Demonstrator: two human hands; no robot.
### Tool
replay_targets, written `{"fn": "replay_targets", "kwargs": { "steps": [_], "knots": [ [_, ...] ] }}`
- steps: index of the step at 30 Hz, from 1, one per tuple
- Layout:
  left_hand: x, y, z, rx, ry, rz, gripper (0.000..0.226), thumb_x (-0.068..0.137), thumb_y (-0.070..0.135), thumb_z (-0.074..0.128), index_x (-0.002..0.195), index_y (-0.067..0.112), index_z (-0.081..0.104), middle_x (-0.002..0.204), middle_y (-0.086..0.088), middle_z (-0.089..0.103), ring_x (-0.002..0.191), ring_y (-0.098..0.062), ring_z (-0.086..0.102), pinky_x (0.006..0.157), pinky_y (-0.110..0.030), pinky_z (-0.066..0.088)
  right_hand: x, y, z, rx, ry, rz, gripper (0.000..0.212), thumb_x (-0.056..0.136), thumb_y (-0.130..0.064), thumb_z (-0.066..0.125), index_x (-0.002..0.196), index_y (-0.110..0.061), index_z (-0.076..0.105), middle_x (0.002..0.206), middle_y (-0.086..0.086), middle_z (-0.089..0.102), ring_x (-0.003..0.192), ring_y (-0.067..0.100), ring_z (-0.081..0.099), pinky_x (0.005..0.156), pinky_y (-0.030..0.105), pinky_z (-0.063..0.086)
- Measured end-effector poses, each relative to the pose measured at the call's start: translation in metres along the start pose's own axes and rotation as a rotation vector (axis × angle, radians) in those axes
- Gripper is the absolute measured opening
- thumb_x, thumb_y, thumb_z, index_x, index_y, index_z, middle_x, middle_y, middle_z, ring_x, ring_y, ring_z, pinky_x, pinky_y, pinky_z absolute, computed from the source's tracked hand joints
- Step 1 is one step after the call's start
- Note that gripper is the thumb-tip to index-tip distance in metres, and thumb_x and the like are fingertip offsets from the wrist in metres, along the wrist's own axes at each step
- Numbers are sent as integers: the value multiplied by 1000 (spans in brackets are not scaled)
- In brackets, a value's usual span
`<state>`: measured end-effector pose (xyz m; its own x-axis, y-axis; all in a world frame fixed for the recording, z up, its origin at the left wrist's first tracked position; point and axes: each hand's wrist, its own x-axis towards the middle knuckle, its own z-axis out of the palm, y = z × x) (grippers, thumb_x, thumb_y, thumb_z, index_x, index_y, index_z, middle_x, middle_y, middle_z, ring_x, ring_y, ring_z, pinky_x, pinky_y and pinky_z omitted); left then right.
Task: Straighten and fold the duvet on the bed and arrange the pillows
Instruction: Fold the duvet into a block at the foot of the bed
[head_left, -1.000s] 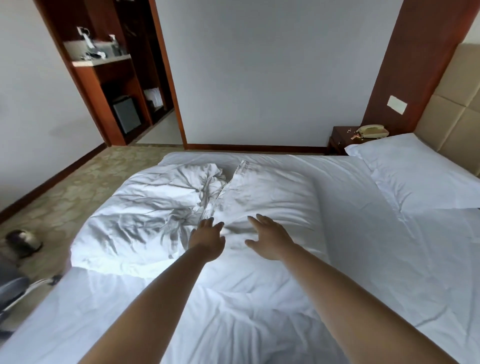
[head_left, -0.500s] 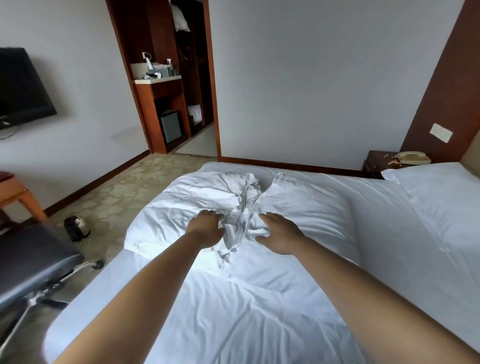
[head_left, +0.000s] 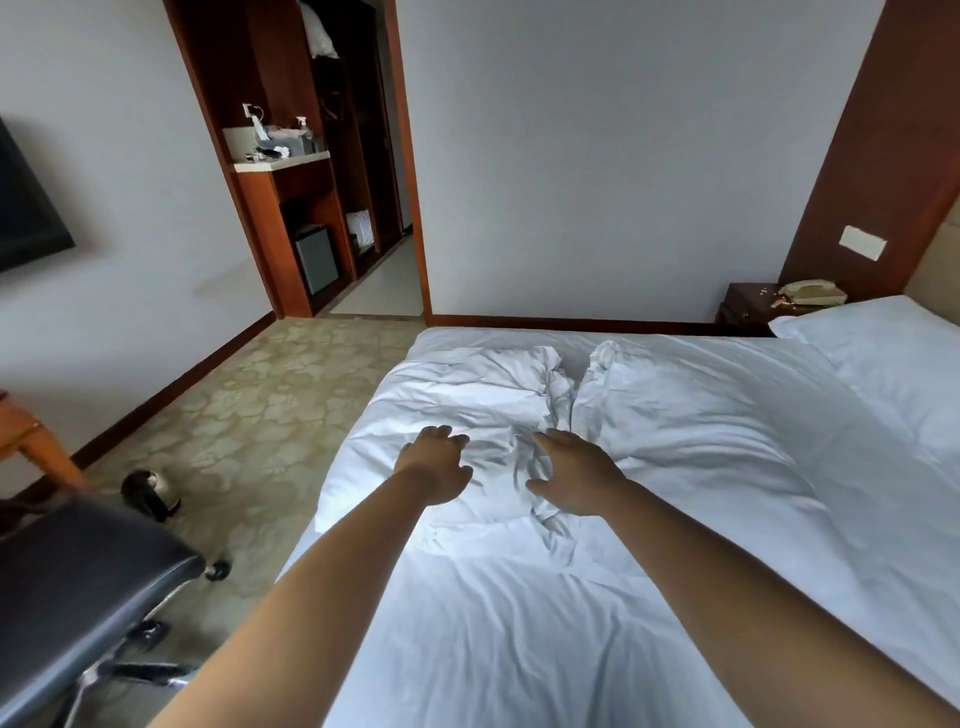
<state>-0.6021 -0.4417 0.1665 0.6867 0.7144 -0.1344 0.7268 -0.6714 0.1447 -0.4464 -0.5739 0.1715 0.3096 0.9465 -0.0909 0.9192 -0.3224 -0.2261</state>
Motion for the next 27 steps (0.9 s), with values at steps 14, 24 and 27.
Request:
{"fn": "replay_targets", "kwargs": {
  "steps": [14, 24, 27],
  "knots": [
    [108, -121, -26, 88, -41, 7, 56, 97, 34, 44, 149, 20, 27, 159, -5, 13, 146, -21, 10, 116, -41, 22, 168, -64, 24, 20, -24, 0, 74, 92, -46, 52, 151, -17, 17, 159, 4, 16, 146, 17, 14, 117, 33, 18],
    [162, -252, -31, 105, -111, 177, 58, 97, 32, 42, 150, 21, 23, 159, -4, 12, 146, -20, 10, 115, -41, 24, 240, -164, 60, -12, -21, 162, 78, 92, -49, 51, 153, -19, 12, 160, 4, 11, 147, 16, 10, 118, 33, 16],
    [180, -293, -37, 132, -120, 292, 59, 97, 32, 43, 151, 20, 22, 158, -5, 13, 145, -22, 11, 115, -40, 25, 249, -202, 70, 13, 11, 284, 78, 92, -49, 52, 153, -19, 13, 160, 5, 13, 147, 17, 11, 117, 32, 18]
  ]
}}
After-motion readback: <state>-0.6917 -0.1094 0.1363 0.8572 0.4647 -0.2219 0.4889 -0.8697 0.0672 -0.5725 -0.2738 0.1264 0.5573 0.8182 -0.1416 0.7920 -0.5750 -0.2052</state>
